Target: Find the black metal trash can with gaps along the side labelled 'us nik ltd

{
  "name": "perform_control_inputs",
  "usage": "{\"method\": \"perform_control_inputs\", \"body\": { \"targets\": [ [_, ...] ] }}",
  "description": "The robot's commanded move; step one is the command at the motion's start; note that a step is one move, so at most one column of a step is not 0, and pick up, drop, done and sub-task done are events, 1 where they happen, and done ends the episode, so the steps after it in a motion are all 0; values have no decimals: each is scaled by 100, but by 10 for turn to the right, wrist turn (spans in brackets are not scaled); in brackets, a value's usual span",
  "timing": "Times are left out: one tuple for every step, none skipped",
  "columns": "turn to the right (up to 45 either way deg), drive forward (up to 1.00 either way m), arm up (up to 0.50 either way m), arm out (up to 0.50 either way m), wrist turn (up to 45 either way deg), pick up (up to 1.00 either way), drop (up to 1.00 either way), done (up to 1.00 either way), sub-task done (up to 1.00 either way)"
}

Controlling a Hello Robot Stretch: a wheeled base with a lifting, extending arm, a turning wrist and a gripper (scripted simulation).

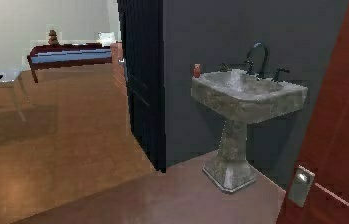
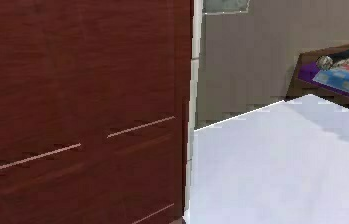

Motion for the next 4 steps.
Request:
{"method": "perform_control_inputs", "body": {
  "targets": [
    [0,55,0,0,0,0,0,0,0],
    [120,0,0,0,0,0,0,0,0],
    [0,40,0,0,0,0,0,0,0],
    [450,0,0,0,0,0,0,0,0]
  ]
}}
